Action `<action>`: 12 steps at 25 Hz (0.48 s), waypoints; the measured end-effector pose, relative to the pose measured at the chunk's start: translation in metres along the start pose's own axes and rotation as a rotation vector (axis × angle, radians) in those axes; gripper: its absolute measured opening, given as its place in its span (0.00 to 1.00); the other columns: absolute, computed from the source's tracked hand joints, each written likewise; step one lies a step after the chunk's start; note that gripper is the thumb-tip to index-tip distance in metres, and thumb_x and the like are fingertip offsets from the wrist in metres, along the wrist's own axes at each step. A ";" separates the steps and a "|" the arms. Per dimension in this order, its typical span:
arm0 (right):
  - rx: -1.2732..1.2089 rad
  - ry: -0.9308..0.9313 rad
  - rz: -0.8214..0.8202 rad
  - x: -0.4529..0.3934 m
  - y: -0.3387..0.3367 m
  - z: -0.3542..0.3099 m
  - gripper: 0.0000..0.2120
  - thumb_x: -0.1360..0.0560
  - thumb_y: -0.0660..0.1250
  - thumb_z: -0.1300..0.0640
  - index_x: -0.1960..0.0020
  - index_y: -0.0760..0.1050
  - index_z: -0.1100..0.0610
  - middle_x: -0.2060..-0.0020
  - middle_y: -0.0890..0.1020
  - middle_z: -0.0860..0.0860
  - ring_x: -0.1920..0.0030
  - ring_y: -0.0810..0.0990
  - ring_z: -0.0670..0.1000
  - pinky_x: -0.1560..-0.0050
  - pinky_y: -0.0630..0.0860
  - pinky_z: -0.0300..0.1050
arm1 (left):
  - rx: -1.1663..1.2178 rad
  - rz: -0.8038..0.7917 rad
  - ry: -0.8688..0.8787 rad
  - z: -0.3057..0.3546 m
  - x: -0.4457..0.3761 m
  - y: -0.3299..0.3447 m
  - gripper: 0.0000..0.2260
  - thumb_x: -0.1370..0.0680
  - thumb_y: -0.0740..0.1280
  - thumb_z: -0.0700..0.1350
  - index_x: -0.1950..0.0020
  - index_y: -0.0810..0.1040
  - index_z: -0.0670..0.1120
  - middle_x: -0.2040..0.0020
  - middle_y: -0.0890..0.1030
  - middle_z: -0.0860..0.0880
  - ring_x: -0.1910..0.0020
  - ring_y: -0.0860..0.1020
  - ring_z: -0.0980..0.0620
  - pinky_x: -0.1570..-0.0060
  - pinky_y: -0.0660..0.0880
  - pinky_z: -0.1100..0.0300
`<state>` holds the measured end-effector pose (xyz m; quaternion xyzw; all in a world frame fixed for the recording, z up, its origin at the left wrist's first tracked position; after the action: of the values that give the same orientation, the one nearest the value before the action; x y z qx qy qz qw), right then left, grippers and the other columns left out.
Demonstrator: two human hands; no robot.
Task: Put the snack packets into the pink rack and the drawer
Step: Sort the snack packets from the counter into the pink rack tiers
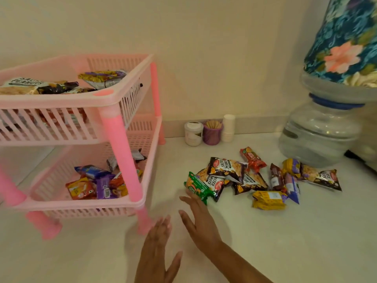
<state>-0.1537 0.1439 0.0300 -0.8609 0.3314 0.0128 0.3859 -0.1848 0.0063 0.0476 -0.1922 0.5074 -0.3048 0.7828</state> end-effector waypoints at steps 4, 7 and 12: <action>0.245 0.071 0.232 0.038 -0.056 0.054 0.17 0.24 0.52 0.39 0.39 0.68 0.44 0.30 0.62 0.43 0.30 0.60 0.43 0.36 0.67 0.40 | 0.034 -0.193 -0.226 -0.012 -0.002 0.061 0.35 0.28 0.57 0.67 0.26 0.46 0.59 0.24 0.51 0.59 0.27 0.57 0.53 0.34 0.64 0.49; 0.395 0.068 0.349 0.062 -0.102 0.083 0.15 0.24 0.55 0.43 0.41 0.68 0.47 0.33 0.63 0.48 0.31 0.62 0.49 0.38 0.68 0.44 | 0.047 -0.374 -0.490 -0.027 -0.003 0.105 0.45 0.39 0.57 0.73 0.27 0.42 0.61 0.26 0.44 0.60 0.26 0.52 0.54 0.29 0.54 0.43; 0.556 0.188 0.418 0.076 -0.151 0.128 0.24 0.23 0.48 0.38 0.36 0.65 0.52 0.32 0.62 0.51 0.30 0.60 0.55 0.29 0.56 0.50 | -0.016 -0.319 -0.542 -0.040 -0.044 0.124 0.51 0.38 0.67 0.71 0.25 0.48 0.50 0.24 0.52 0.50 0.26 0.54 0.50 0.29 0.53 0.42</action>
<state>0.0231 0.2600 0.0180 -0.6340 0.5250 -0.0785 0.5624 -0.1992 0.1279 -0.0146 -0.3498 0.2460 -0.3572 0.8304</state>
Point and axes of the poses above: each hand's wrist, its own x-axis away from the middle knuckle, its own y-axis out of the palm, z = x × y, the point moved 9 cm from there along -x, towards the middle knuckle
